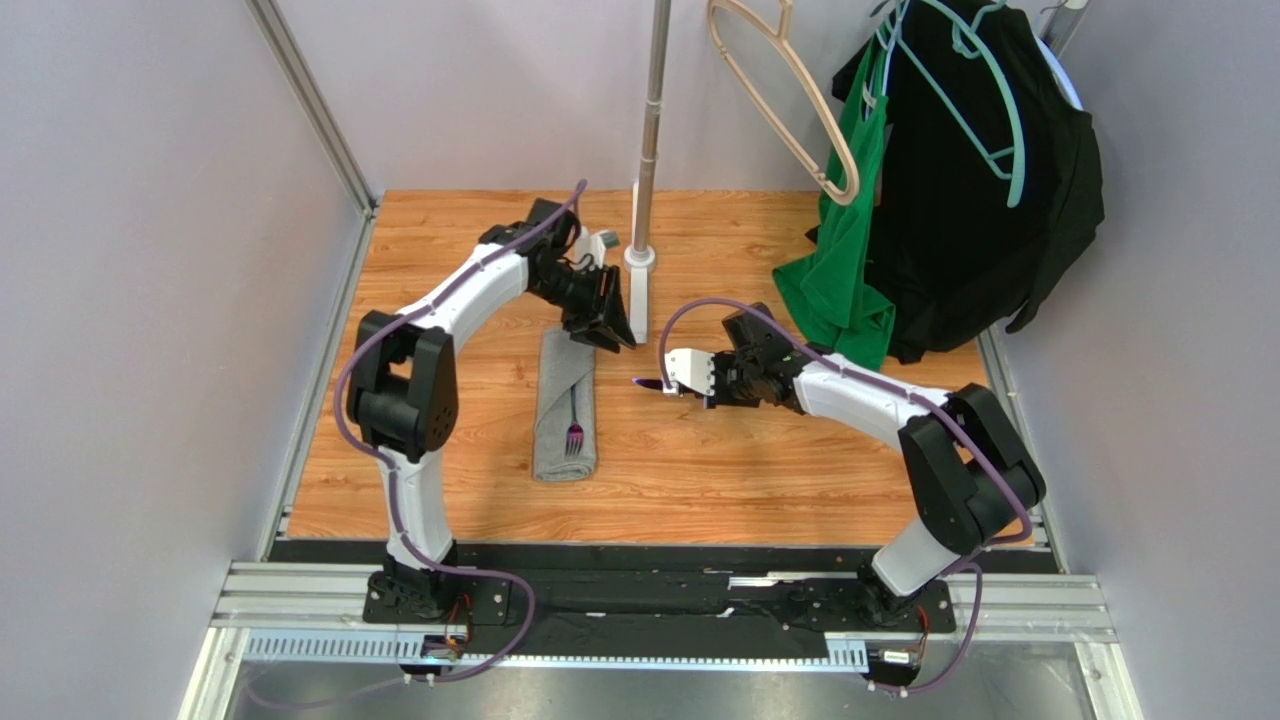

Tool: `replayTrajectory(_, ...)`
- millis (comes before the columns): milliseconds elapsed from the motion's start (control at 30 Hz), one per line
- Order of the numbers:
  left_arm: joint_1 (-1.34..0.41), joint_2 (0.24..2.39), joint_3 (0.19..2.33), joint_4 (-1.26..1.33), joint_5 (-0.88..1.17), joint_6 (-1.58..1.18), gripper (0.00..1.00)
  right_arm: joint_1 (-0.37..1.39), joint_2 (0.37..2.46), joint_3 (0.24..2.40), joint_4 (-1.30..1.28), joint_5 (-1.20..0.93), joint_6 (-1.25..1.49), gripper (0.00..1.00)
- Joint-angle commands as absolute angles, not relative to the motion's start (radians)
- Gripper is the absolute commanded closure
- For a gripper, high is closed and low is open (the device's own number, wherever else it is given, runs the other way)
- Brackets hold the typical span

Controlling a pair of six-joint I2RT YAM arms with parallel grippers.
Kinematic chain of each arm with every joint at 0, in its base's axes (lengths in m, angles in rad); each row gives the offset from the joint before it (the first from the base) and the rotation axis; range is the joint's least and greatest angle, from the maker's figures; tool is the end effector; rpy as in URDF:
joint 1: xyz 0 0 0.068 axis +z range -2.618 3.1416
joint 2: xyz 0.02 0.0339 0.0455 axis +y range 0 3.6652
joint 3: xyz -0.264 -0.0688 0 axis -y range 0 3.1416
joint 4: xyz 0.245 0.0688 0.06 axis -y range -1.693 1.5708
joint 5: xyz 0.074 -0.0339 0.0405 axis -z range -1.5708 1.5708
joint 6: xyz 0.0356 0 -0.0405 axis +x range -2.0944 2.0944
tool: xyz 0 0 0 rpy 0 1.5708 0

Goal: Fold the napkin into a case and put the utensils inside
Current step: Pick up the knife from the center of the board, then pass from the right arm to the left

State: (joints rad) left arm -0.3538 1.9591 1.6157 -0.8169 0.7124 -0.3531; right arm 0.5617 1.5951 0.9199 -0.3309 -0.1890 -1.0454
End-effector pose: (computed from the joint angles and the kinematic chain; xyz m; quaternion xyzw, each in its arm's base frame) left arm 0.3776 -0.1643 0.2393 0.0714 0.9175 -0.3864 0.0610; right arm 0.2617 0.1726 0.1791 -0.7065 0.6448 0.0216 0.2910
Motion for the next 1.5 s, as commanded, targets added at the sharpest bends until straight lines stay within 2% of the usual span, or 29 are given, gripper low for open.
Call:
replayTrajectory(0,-0.406,2.052,1.735,-0.932,0.758,-0.221,0.51,0.577,1.542,0.923,-0.271,-0.218,-1.088,1.0)
replayTrajectory(500,-0.482,2.148,1.779,-0.992,0.873,-0.117,0.5,0.592,1.499,0.927,-0.282,-0.241,-1.098,1.0)
replayTrajectory(967,-0.529,2.174,1.732,-0.991,0.922,-0.094,0.57,0.592,1.479,0.919,-0.261,-0.258,-1.095,1.0)
replayTrajectory(1033,-0.532,2.165,1.71,-0.977,0.919,-0.101,0.7,0.592,1.477,0.922,-0.259,-0.255,-1.094,1.0)
replayTrajectory(1067,-0.532,2.149,1.698,-0.953,0.91,-0.11,0.8,0.592,1.476,0.923,-0.262,-0.253,-1.086,1.0)
replayTrajectory(1100,-0.531,2.14,1.677,-0.945,0.901,-0.117,0.94,0.591,1.477,0.926,-0.262,-0.255,-1.077,1.0)
replayTrajectory(1167,-0.526,2.082,1.646,-0.89,0.887,-0.143,1.0,0.591,1.476,0.93,-0.241,-0.241,-1.013,0.99)
replayTrajectory(1200,-0.519,2.053,1.588,-0.858,0.884,-0.188,1.0,0.589,1.473,0.927,-0.221,-0.206,-0.968,0.75)
replayTrajectory(1233,-0.506,1.993,1.554,-0.789,0.877,-0.219,1.0,0.589,1.465,0.922,-0.166,-0.184,-0.924,0.6)
replayTrajectory(1267,-0.477,1.965,1.483,-0.755,0.882,-0.253,1.0,0.588,1.46,0.919,-0.143,-0.16,-0.808,0.3)
replayTrajectory(1333,-0.447,1.875,1.412,-0.692,0.887,-0.327,1.0,0.588,1.445,0.945,-0.144,-0.147,-0.709,0.0)
replayTrajectory(1467,-0.399,1.695,1.197,-0.597,0.865,-0.419,1.0,0.586,1.396,0.96,-0.149,-0.161,-0.45,0.0)
